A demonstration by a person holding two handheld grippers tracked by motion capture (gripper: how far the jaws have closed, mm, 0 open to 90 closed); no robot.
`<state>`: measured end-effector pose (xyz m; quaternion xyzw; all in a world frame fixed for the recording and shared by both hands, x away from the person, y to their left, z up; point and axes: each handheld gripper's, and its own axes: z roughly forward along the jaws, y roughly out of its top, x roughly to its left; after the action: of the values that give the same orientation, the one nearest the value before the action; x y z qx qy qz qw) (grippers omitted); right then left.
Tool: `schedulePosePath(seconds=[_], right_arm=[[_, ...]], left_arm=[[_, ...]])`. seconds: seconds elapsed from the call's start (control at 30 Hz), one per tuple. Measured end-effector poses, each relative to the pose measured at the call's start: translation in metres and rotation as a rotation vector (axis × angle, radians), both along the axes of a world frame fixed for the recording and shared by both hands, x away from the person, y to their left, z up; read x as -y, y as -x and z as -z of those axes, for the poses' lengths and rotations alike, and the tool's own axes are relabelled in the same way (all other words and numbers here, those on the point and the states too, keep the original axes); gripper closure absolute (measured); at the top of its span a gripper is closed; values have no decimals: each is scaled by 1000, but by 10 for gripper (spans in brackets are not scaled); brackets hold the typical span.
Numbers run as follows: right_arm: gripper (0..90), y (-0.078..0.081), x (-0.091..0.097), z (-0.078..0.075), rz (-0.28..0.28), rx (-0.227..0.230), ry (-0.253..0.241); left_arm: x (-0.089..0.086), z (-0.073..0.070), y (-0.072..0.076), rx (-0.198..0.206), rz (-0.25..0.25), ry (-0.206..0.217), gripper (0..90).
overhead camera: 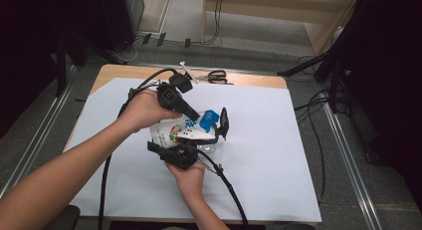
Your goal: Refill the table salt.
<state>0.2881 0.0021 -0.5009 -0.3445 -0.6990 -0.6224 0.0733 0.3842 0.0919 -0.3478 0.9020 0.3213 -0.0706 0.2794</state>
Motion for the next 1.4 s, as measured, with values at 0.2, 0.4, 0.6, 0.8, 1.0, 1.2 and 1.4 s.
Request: schedulePosePath(seconds=[0.2,0.4,0.6,0.8,1.0,1.2,1.4], right_arm=[[735,1,-1,2,-6,3,16],[722,1,-2,1,-19,4,5],[707,-1,1,-3,-15,-4,-16],[695,-2,2,-6,-11,-12,-30],[686,-3,1,-9,-9,-15,-44],[690,-3,0,-7,-14,-11,-29],[694,-4,0,-8,-12,-11,-32]], left_arm=[[1,2,2,18,19,-35,887],[4,1,2,22,24,-57,900],[11,3,1,21,21,-53,900],[15,2,0,26,28,-71,900],[16,3,-1,22,29,-73,900],[13,3,-1,23,28,-72,900],[14,3,-1,24,19,-64,900]])
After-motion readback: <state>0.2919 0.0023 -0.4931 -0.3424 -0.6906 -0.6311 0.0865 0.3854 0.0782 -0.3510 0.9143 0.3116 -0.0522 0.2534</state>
